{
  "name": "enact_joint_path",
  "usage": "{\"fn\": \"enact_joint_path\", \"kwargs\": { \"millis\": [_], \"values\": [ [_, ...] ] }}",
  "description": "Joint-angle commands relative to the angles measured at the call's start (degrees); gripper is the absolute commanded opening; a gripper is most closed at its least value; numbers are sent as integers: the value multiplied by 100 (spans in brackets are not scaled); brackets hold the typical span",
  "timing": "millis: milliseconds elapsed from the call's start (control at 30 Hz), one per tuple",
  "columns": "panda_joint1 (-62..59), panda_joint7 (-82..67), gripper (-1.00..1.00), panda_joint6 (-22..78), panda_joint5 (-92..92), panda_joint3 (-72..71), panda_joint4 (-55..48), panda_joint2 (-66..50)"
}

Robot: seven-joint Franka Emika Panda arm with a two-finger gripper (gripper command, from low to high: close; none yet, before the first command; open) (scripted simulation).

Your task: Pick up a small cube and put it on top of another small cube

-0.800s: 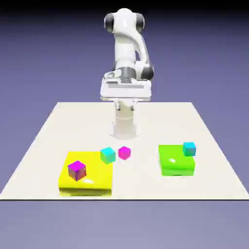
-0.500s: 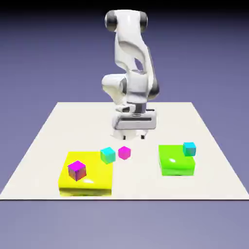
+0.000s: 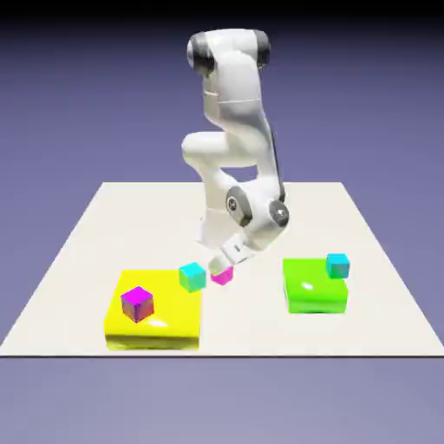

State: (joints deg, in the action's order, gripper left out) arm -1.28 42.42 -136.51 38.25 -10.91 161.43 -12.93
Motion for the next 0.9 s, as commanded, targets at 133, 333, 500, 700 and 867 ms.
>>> {"fn": "enact_joint_path", "kwargs": {
  "millis": [133,333,500,700,867],
  "values": [
    [-7,-208,-100,218,-302,-156,-13,259],
    [-77,-611,-100,1000,-1360,-777,-259,949],
    [-315,491,-100,1646,-2135,-1555,-1297,511],
    [-601,1812,-100,2421,-3064,-2489,-2543,-15],
    [-839,2914,-100,3067,-3838,-3268,-3581,-453]
  ]
}}
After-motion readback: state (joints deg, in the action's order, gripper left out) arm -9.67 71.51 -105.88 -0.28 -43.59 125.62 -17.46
